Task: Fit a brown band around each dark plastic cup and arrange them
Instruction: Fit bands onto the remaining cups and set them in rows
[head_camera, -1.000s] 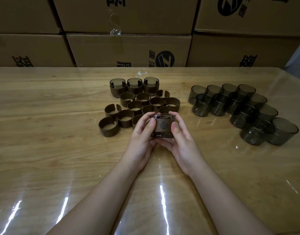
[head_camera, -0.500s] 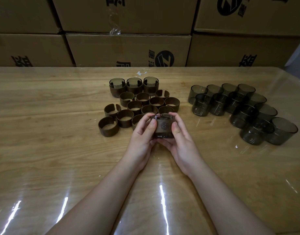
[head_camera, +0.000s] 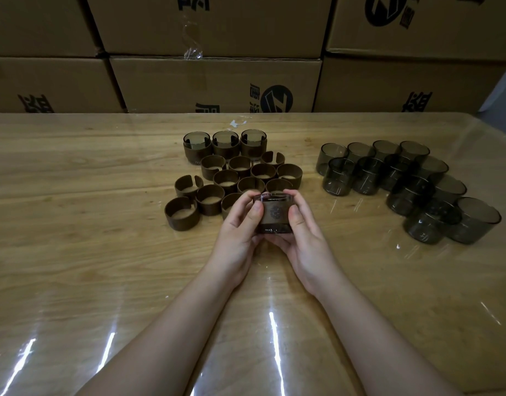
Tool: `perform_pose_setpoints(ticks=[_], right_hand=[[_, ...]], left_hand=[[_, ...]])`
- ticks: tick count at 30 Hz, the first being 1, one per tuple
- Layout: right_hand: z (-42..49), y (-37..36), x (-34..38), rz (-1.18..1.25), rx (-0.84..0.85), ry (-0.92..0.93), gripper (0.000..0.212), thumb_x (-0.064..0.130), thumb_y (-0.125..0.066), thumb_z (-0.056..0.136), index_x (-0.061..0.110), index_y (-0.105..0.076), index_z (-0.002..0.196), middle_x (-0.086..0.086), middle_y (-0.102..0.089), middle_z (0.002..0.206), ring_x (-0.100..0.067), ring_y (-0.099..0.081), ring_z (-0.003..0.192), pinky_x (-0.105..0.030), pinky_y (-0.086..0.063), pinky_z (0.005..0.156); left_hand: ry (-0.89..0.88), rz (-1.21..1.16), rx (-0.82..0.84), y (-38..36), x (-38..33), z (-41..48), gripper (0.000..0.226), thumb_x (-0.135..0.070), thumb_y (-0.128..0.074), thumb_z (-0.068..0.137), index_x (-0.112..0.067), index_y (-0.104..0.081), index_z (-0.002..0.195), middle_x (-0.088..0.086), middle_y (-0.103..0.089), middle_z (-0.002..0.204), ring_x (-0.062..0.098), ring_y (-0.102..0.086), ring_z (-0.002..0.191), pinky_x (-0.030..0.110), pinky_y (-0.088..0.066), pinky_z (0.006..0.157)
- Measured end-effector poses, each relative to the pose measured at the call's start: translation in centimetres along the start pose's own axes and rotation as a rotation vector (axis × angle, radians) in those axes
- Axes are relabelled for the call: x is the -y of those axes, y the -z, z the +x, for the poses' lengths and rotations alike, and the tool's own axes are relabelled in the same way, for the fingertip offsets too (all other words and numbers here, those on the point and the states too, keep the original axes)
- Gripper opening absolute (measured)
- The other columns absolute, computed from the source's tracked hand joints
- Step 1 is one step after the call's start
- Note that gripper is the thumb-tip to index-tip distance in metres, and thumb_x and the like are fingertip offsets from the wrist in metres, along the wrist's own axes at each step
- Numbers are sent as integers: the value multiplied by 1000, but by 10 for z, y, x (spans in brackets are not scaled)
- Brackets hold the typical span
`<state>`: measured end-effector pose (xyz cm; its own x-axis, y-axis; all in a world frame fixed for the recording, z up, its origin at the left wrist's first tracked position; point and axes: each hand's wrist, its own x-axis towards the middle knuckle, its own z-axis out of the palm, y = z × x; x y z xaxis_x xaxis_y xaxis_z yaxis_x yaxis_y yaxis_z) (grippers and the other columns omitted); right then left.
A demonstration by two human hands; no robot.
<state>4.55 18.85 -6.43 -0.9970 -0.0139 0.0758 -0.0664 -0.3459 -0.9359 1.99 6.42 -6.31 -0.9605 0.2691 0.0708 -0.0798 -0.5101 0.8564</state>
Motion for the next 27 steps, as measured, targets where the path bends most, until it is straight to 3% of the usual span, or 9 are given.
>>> perform_pose_setpoints(ticks=[5,10,15,18,21,27], right_hand=[[0,-1,0,-1,-10,0,29,39,-48,91,38,-57,119,-8,-58,129,-23,-63,114,-29,-54,82],[0,-2,1,48,-8,-20,34,37,-48,89,36,-54,122,-7,-57,130,-23,-63,114,-31,-54,84],[3,-3,1,154,-55,-47,41,39,-49,89,37,-50,130,-9,-60,129,-22,-64,113,-33,-55,85],[5,0,-1,192,-90,-93,44,36,-45,98,27,-44,140,-10,-60,132,-21,-63,115,-39,-52,96],[5,3,0,199,-108,-133,65,50,-50,85,17,-45,141,-11,-60,132,-22,-63,115,-38,-52,95],[7,5,1,129,-124,-127,65,50,-50,82,16,-49,137,-11,-61,129,-21,-63,115,-37,-52,95]], left_hand=[[-19,-16,1,1,0,0,15,-27,-60,86,-25,-67,99,1,-66,115,16,-65,102,27,-55,76],[-34,27,-57,0,1,-1,30,-31,-61,84,-26,-64,114,2,-66,116,17,-65,105,26,-54,77],[-88,352,-55,-6,8,-5,56,-40,-68,83,-40,-42,133,-9,-56,131,8,-54,123,27,-46,102],[-77,484,-9,-7,10,-6,85,-33,-72,80,-27,-24,150,-23,-41,141,-3,-42,131,18,-38,107],[-62,576,37,-9,10,-7,92,-37,-70,81,-21,-17,153,-16,-30,153,-9,-33,134,10,-33,105],[-39,641,12,-11,8,-7,94,-40,-65,78,-19,-15,154,-4,-36,152,9,-36,139,36,-29,118]])
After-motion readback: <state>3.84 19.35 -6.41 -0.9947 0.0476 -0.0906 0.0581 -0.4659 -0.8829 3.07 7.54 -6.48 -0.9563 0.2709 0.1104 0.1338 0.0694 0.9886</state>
